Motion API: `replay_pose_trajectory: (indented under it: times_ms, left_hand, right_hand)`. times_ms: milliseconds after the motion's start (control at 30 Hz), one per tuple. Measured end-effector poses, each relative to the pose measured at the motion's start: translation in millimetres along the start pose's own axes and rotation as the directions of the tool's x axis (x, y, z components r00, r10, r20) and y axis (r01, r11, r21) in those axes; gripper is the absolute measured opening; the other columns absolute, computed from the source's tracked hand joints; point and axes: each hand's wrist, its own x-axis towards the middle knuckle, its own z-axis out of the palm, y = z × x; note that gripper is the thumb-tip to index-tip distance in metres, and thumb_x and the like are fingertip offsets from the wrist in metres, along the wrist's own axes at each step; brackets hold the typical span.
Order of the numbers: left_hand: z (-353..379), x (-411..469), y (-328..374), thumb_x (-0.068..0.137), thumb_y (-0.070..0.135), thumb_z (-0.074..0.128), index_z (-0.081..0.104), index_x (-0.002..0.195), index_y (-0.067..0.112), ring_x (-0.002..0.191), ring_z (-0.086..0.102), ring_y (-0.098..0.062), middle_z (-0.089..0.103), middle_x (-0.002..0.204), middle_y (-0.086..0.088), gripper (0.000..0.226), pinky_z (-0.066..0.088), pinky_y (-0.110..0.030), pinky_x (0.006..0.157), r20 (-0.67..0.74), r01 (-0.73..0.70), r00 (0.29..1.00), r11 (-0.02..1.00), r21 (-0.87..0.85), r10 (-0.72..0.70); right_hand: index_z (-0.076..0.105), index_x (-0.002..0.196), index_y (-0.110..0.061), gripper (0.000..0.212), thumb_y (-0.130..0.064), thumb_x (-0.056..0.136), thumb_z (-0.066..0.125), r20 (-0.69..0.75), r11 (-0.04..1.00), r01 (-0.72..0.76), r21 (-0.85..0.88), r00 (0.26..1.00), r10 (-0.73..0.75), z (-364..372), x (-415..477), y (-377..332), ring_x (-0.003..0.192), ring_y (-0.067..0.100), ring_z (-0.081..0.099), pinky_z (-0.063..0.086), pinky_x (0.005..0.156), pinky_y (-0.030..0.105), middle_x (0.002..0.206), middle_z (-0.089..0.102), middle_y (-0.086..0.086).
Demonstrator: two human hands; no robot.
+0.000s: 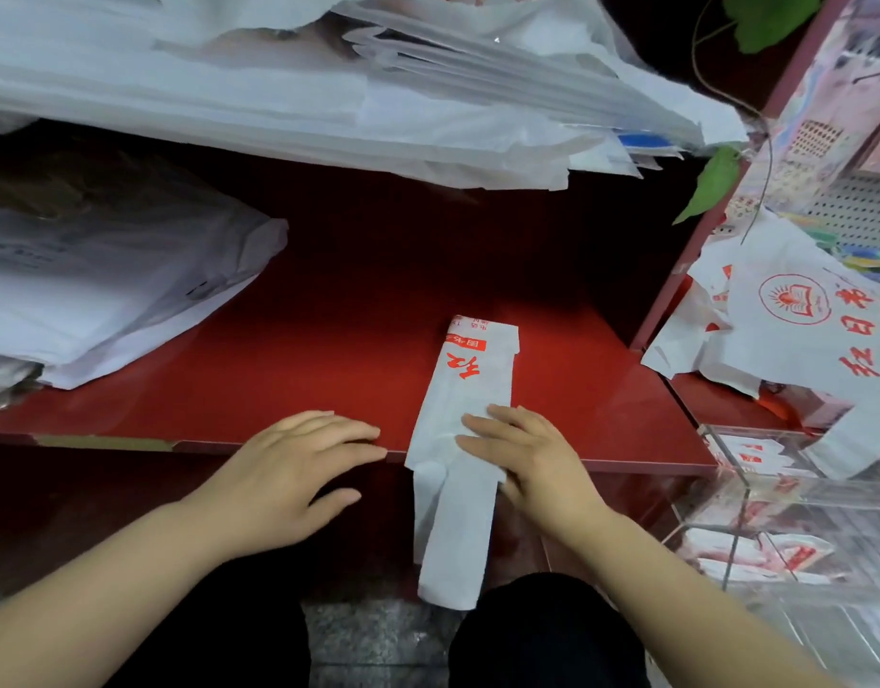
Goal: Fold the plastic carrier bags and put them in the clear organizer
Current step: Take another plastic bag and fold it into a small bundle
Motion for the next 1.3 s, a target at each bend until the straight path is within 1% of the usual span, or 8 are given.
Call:
replay_pose_trajectory:
  times_ms: [167,533,733,833,933,1067,1200,1300]
  left_hand:
    - [32,39,2,0.077,0.036,0.043,0.047,0.117,0.022,0.114,0.044,-0.012,0.065,0.116,-0.002,0.043,0.028,-0.027,0.100,-0.054,0.010,0.998,1.000,-0.023,-0.012]
    - [48,54,14,0.073,0.033,0.052,0.075,0.073,0.018,0.091,0.056,-0.005,0.073,0.085,0.004,0.027,0.034,-0.016,0.090,-0.185,0.014,0.980,0.951,-0.308,-0.074]
    - [35,58,32,0.071,0.043,0.055,0.053,0.077,0.046,0.089,0.058,0.001,0.060,0.094,0.023,0.008,0.039,-0.008,0.083,-0.011,0.224,0.956,0.750,-0.622,-0.294]
    - [33,65,42,0.079,0.006,0.067,0.048,0.061,0.029,0.068,0.060,0.001,0.062,0.067,0.006,0.034,0.043,-0.007,0.067,0.026,0.316,0.881,0.546,-0.776,-0.473]
    - [33,77,42,0.081,-0.009,0.058,0.053,0.060,0.021,0.052,0.051,-0.007,0.058,0.057,0.002,0.036,0.041,-0.015,0.058,0.122,0.426,0.820,0.455,-0.782,-0.559]
    - [23,90,38,0.086,-0.007,0.054,0.071,0.085,0.023,0.060,0.054,0.009,0.061,0.080,0.014,0.034,0.037,-0.003,0.061,0.213,0.432,0.878,0.520,-0.737,-0.428]
    - [20,102,34,0.090,-0.006,0.044,0.052,0.124,0.028,0.068,0.052,-0.001,0.049,0.106,0.012,0.049,0.039,-0.010,0.062,0.285,0.449,0.892,0.626,-0.638,-0.350]
    - [22,108,29,0.087,-0.005,0.049,0.044,0.132,0.024,0.056,0.043,-0.003,0.053,0.112,0.010,0.054,0.036,-0.008,0.055,0.328,0.502,0.861,0.555,-0.663,-0.388]
  right_hand:
    - [0.050,0.114,-0.020,0.041,-0.020,0.074,0.043,0.050,0.991,-0.096,0.098,0.994,0.092,4,-17,4,0.112,0.016,0.053,0.037,0.100,0.031,0.114,0.066,0.002]
    - [0.053,0.088,-0.030,0.020,-0.013,0.076,0.056,-0.018,0.885,-0.206,0.418,0.972,0.235,8,-29,5,0.119,0.007,0.045,0.018,0.110,0.016,0.115,0.056,-0.012]
    - [0.072,0.087,-0.011,0.017,-0.021,0.079,0.060,0.136,0.732,-0.398,0.553,0.910,0.392,-4,-27,3,0.110,-0.014,0.044,0.020,0.100,0.001,0.106,0.059,-0.018]
    - [0.068,0.073,-0.019,0.011,-0.014,0.080,0.061,0.226,0.511,-0.548,0.662,0.796,0.562,-14,-15,-1,0.073,-0.005,0.053,0.040,0.074,0.011,0.072,0.064,-0.020]
    - [0.051,0.055,-0.011,0.030,-0.006,0.084,0.057,0.250,0.405,-0.660,0.633,0.669,0.699,-17,6,4,0.054,0.007,0.038,0.031,0.055,0.026,0.049,0.046,-0.010]
    - [0.045,0.055,-0.017,0.032,-0.010,0.086,0.054,0.348,0.430,-0.801,0.416,0.577,0.739,-22,38,16,0.057,0.014,0.039,0.031,0.053,0.024,0.053,0.045,-0.004]
    - [0.043,0.052,-0.017,0.032,-0.017,0.083,0.052,0.479,0.462,-0.866,0.192,0.493,0.726,-17,52,22,0.045,0.014,0.043,0.035,0.051,0.023,0.035,0.046,-0.006]
    - [0.044,0.054,-0.018,0.031,-0.018,0.085,0.051,0.498,0.445,-0.890,0.096,0.431,0.753,-15,59,25,0.050,0.016,0.046,0.039,0.056,0.024,0.046,0.049,-0.005]
